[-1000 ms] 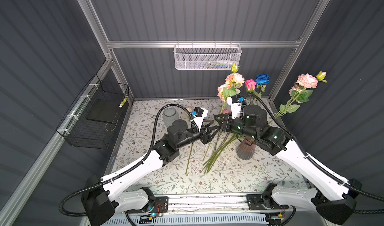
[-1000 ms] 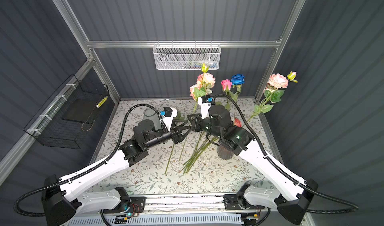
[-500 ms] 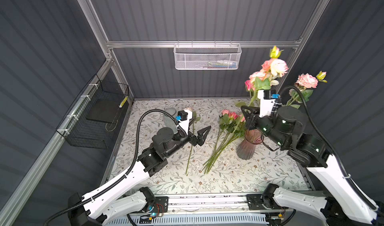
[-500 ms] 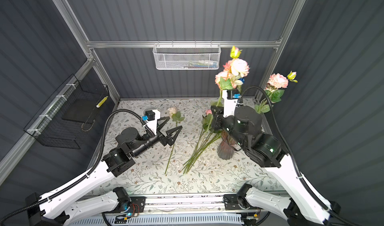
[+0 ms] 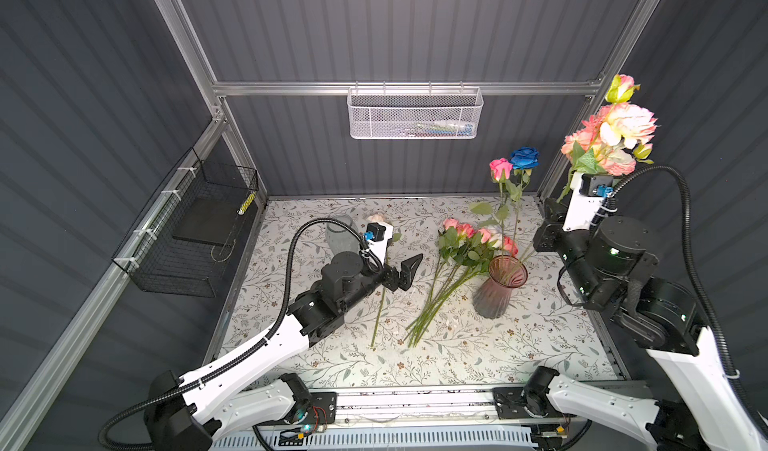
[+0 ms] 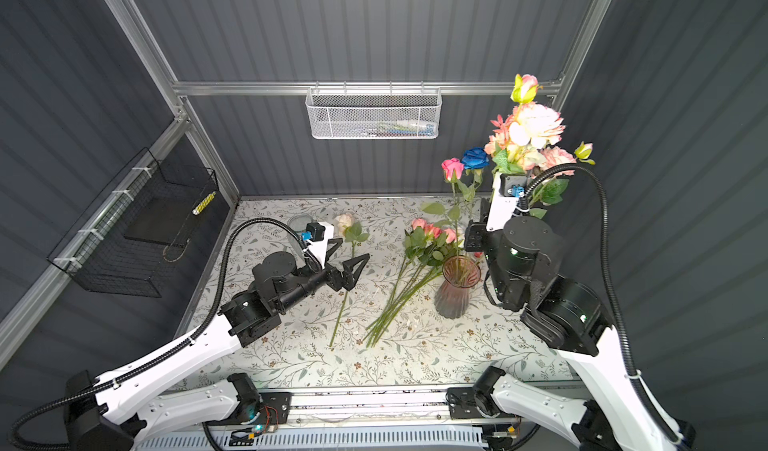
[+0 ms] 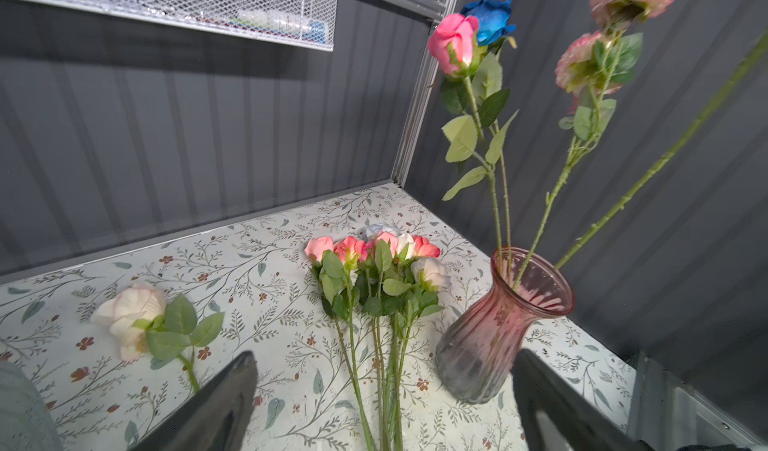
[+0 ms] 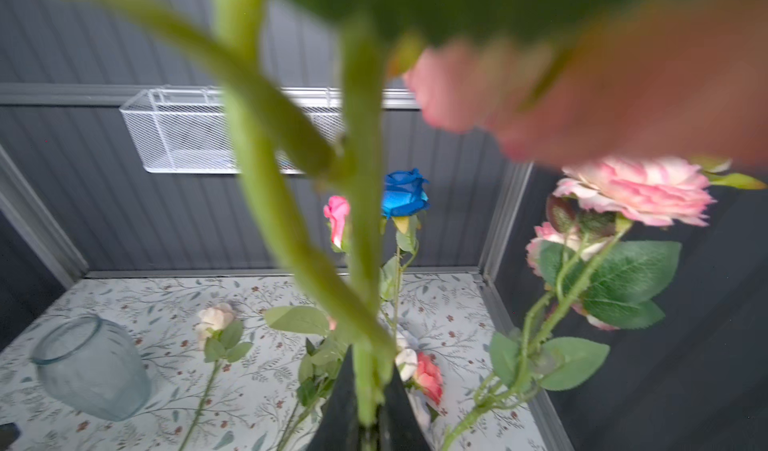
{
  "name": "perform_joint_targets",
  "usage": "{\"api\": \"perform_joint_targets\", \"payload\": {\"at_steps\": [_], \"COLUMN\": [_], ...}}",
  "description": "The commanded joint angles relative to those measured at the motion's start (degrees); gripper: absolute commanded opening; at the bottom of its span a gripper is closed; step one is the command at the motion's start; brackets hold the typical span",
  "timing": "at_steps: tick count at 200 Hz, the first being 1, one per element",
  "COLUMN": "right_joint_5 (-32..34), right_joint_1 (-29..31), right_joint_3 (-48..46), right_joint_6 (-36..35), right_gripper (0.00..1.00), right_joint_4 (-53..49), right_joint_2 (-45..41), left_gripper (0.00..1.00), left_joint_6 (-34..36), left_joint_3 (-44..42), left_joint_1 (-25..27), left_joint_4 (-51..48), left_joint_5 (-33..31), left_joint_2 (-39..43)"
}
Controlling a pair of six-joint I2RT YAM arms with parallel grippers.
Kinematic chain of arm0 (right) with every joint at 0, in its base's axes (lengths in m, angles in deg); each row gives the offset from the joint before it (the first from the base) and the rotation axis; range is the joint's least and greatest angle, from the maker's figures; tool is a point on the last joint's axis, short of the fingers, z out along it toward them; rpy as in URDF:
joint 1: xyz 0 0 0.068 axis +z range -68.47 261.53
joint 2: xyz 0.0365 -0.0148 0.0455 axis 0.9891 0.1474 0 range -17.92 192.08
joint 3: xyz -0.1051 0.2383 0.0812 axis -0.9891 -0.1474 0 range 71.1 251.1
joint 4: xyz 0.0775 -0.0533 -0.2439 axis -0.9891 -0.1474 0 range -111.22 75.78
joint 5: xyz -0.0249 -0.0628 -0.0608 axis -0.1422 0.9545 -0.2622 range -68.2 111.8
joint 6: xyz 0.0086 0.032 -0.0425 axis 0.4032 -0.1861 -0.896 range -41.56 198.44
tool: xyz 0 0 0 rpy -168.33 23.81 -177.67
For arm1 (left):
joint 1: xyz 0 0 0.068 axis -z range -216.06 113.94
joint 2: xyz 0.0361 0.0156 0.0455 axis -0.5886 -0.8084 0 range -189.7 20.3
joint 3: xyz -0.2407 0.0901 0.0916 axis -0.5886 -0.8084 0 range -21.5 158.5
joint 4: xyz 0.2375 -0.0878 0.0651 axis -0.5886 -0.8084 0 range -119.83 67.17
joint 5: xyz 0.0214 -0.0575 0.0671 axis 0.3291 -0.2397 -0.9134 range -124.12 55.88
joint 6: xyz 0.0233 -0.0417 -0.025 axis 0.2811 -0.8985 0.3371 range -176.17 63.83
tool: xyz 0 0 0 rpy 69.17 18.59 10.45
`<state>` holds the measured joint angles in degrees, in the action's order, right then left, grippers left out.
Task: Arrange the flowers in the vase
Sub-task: 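Lower the pink rose into the vase with the right gripper while left moves away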
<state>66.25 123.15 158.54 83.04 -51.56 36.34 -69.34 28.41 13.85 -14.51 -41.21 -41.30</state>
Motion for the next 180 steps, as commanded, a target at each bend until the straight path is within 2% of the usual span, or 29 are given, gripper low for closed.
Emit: {"api": "perform_joint_targets", "payload": {"at_steps": [1,26,55,77,147,180], "right_joint_5": [0.8,-6.5,-9.5,-10.5,-13.3,-16.4], "right_joint_1": [-3.3,-8.1,-9.9,-10.0,-10.0,-9.9], "right_joint_3": [-3.4,-8.7,-15.3,-18.9,-20.4,-19.6], "right_joint_6": [1.7,7.3,11.3,13.2,15.2,16.1], "right_gripper": [0.10,0.10,0.14,0.21,0.36,0.43], "right_joint_4": [-1.0,-1.9,-1.9,-1.9,-4.7,-5.4], "right_joint_2": [0.8,0.5,0.1,-0.8,-5.1,-8.1], "left_gripper": [0.96,0.95,0.95,0.95,0.96,0.95], "left_joint_6": [-1.2,-2.4,-3.1,-3.2,-3.2,-5.3], "left_joint_3": [0.8,2.1,2.2,2.1,5.6,7.4], "left_joint_1": [0.0,-0.1,-0.1,-0.2,-0.6,-3.3], "left_joint_4": [-2.5,-4.3,-4.7,-5.2,-8.7,-12.0], "left_joint_5": [-5.0,-6.0,-6.0,-6.1,-8.5,-10.6], "left_joint_2": [-2.7,-5.9,-7.5,-8.3,-11.7,-13.6]}}
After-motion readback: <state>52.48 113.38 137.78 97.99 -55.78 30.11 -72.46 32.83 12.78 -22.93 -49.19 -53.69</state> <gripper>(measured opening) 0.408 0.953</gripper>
